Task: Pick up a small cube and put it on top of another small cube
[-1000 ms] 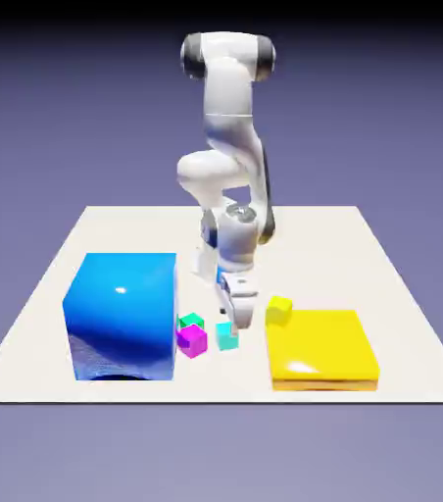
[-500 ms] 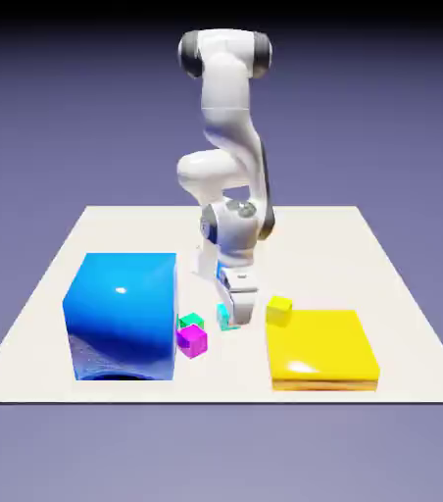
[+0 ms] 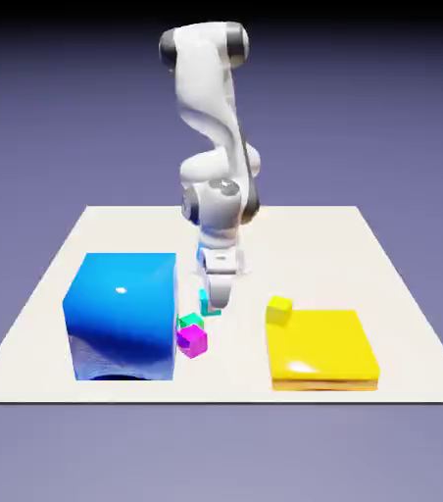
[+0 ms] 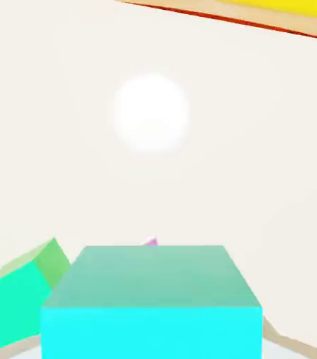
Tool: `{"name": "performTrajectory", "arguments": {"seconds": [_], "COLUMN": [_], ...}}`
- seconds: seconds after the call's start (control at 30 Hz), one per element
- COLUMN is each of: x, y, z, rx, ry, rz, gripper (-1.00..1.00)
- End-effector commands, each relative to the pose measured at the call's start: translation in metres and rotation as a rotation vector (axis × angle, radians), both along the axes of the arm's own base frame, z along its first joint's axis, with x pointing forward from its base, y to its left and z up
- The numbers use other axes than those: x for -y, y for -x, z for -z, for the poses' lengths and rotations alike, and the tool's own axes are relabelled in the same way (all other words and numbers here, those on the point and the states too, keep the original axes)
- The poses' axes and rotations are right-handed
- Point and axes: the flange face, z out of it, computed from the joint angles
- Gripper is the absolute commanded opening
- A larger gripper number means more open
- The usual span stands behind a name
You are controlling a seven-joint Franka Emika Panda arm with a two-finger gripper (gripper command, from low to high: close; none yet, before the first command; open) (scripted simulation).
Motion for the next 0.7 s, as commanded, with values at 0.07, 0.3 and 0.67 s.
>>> {"name": "performTrajectory", "arguments": {"seconds": [0.07, 0.3, 0.67], "x": [0.012, 0.028, 0.026], "y": [-0.002, -0.004, -0.01], "z": [-0.004, -0.003, 0.031], "rx": [-0.007, -0.029, -0.024], "ry": [-0.006, -0.021, -0.039], "rz": [0.027, 0.065, 0.056], "gripper": [-1.0, -1.0, -1.0]}}
